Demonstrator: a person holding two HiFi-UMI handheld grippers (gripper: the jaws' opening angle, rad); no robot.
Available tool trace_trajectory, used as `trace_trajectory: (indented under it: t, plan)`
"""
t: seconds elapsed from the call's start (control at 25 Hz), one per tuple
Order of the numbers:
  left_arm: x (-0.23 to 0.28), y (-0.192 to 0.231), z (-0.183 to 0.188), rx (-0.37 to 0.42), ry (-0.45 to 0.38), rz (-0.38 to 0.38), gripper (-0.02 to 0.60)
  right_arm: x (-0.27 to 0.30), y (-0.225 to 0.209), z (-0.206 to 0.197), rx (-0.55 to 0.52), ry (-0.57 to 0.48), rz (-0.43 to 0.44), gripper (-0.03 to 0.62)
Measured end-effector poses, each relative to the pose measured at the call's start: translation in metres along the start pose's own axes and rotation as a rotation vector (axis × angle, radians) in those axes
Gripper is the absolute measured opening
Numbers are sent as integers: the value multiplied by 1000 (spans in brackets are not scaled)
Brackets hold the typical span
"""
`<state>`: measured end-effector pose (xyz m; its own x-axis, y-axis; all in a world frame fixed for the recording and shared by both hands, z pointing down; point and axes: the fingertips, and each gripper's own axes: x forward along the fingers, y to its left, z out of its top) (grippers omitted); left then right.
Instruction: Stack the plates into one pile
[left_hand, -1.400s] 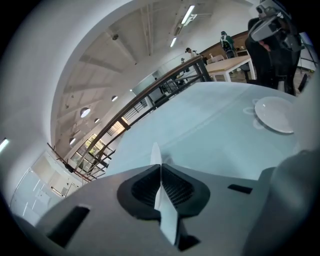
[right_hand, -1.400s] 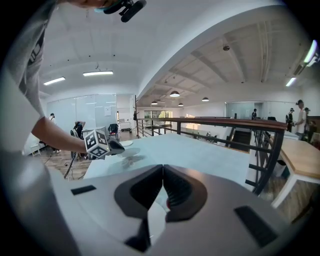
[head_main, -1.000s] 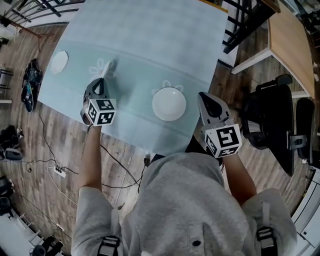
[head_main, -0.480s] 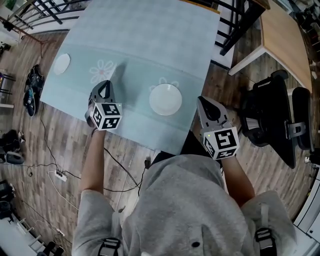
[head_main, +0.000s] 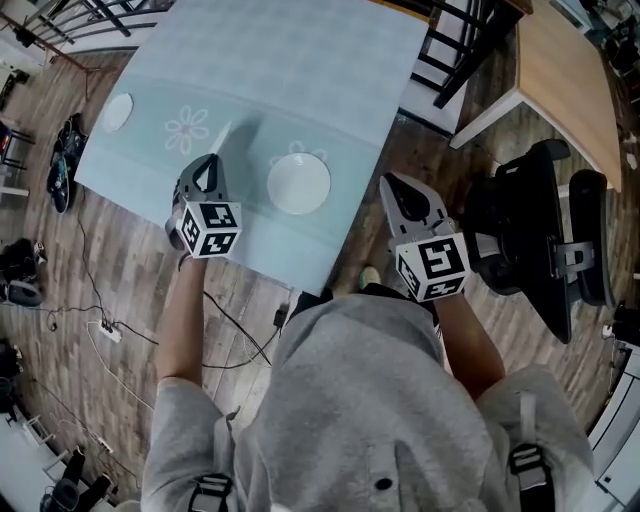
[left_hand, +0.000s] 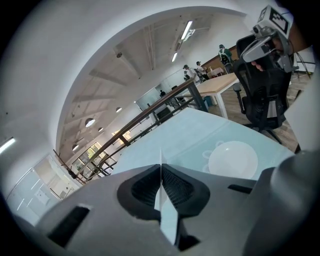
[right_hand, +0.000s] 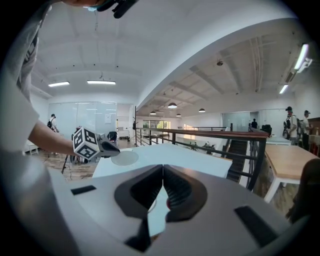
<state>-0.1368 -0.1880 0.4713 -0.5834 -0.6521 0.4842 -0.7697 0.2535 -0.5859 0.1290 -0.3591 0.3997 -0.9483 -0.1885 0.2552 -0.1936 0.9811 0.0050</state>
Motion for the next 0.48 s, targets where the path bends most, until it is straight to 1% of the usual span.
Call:
trace_trajectory:
  t: [0.28,0.48]
  plan:
    - [-23,-67,32,5,35,5,28,-44,-42,-15,43,-22,48,26]
    - [-39,-108,43,15,57,18,28,-66,-52,-28,47,-41,100,26]
